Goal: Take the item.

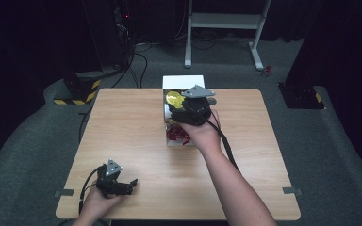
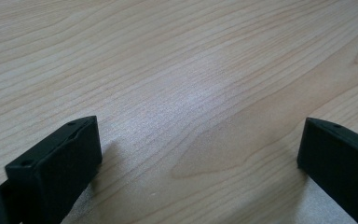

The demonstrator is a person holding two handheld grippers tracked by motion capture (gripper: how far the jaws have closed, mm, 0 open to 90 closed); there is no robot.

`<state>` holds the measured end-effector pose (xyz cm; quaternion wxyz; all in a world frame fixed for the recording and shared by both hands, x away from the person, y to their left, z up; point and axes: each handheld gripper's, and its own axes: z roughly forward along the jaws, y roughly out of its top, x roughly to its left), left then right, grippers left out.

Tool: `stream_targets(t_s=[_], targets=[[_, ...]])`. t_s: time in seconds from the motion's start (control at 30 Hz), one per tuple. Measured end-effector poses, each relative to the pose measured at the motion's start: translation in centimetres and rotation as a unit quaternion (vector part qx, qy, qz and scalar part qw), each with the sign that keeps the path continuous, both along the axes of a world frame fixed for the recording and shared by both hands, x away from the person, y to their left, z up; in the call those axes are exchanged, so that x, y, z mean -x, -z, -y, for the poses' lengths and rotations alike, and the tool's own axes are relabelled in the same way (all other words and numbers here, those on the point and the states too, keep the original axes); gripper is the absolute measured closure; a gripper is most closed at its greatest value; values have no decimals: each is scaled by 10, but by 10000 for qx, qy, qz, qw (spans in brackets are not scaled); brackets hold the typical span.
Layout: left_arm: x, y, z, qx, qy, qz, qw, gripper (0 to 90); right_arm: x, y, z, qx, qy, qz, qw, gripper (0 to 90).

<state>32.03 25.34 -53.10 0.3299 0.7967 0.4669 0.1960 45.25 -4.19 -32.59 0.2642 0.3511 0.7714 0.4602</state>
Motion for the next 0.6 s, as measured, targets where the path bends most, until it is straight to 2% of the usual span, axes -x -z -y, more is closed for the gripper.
stream_targets(t_s=[0.2, 0.27, 0.6], targets=[[0, 0, 0, 0, 0, 0, 10000, 1, -3, 2, -3, 119, 51, -55, 9999, 300], [0, 0, 0, 0, 0, -1, 10000, 1, -4, 4, -4, 193, 52, -7, 9998, 327], [0, 0, 0, -1, 0, 1, 10000, 1, -5, 4, -3, 201, 80, 49, 9998, 388]])
